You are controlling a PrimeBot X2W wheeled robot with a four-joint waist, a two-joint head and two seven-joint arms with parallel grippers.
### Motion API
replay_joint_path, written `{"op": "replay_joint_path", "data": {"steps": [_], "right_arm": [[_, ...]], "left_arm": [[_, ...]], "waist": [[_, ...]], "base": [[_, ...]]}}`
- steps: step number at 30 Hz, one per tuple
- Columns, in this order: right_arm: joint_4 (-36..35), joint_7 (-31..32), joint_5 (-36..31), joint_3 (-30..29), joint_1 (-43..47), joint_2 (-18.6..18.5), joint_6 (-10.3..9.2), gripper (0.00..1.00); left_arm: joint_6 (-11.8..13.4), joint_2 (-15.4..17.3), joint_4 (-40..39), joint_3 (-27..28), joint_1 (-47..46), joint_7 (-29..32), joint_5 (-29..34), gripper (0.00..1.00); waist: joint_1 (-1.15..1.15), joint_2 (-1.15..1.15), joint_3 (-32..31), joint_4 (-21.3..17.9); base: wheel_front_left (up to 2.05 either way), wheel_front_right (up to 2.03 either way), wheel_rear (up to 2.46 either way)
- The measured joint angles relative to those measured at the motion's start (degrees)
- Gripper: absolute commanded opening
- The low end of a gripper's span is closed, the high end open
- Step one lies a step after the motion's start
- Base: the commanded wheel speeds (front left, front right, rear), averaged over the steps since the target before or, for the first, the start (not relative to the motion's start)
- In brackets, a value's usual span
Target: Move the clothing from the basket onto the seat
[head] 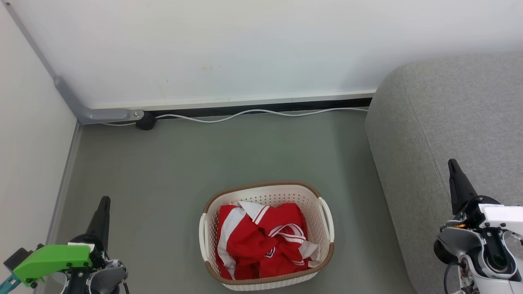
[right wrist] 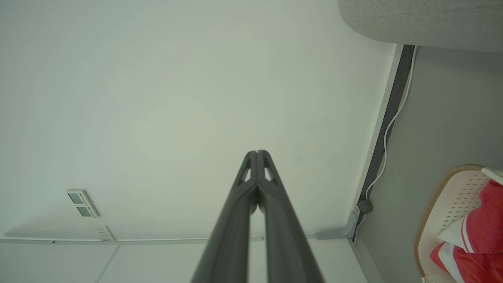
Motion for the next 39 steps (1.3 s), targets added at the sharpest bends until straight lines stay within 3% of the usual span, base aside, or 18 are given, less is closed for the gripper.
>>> {"op": "replay_joint_path", "data": {"steps": [27, 28, 29, 30, 31, 39], "right_arm": [[0.4, 0.0, 0.0, 0.0, 0.1, 0.1, -0.01, 0.00], [1.0, 0.0, 0.0, 0.0, 0.5, 0.4, -0.05, 1.00], [1.6, 0.0, 0.0, 0.0, 1.0, 0.7, -0.05, 1.00], [2.3, 0.0, 0.0, 0.0, 1.6, 1.0, -0.07, 0.00], [2.9, 0.0, 0.0, 0.1, 2.2, 1.3, -0.07, 1.00], [3.2, -0.9, -0.6, 1.3, 3.1, 1.6, -0.08, 1.00]], "left_arm": [[0.0, -0.1, 0.4, -0.1, 0.1, 0.0, 0.0, 0.00], [0.1, -0.2, 1.1, -0.1, 0.4, 0.0, 0.0, 1.00], [0.1, -0.5, 1.7, -0.2, 0.9, 0.0, 0.0, 1.00], [0.1, -0.9, 2.4, -0.3, 1.4, 0.0, 0.0, 0.00], [0.1, -1.2, 3.0, -0.4, 2.0, 0.0, 0.0, 1.00], [0.1, -1.4, 2.8, -1.0, 2.8, -1.2, 0.7, 1.00]], "waist": [[0.00, 0.00, 0.0, 0.0], [0.00, 0.00, 0.0, 0.0], [0.00, 0.00, 0.0, 0.0], [0.00, 0.00, 0.0, 0.0], [0.00, 0.00, 0.0, 0.0], [0.00, 0.00, 0.0, 0.0]], "base": [[0.00, 0.00, 0.00], [0.00, 0.00, 0.00], [0.00, 0.00, 0.00], [0.00, 0.00, 0.00], [0.00, 0.00, 0.00], [0.00, 0.00, 0.00]]}}
